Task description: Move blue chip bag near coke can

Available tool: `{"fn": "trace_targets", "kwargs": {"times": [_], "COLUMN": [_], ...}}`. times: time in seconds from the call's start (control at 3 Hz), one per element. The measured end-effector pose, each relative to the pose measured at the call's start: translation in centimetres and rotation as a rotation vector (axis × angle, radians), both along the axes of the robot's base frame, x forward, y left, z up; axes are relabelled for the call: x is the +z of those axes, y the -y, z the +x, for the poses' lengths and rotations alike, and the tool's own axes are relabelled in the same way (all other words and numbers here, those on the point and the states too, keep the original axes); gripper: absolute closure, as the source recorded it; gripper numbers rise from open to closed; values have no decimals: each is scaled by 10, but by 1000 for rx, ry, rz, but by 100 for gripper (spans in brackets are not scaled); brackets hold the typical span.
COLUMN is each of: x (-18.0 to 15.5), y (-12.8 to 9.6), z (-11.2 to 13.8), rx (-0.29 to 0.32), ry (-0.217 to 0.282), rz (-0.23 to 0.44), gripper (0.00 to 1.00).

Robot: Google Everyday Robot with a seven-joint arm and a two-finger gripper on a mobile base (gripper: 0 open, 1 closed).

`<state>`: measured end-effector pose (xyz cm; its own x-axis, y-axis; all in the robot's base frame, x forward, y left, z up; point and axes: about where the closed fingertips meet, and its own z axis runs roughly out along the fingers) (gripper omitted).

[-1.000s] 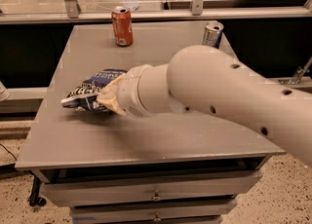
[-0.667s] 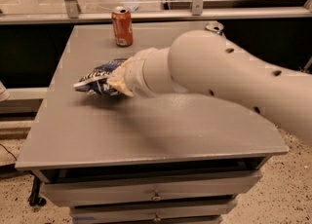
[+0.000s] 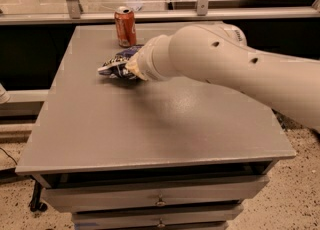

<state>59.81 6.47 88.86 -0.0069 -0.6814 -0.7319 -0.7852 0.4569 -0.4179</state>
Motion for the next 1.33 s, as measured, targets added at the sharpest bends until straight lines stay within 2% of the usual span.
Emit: {"fn": "trace_targets", "kwargs": {"times": [0.67,1.33], "x": [-15,-18], "y": [25,25], "z": [62,99], "rx": [-106,-131], "ry": [9,8], "rz": [-45,-40], "gripper": [100,100]}}
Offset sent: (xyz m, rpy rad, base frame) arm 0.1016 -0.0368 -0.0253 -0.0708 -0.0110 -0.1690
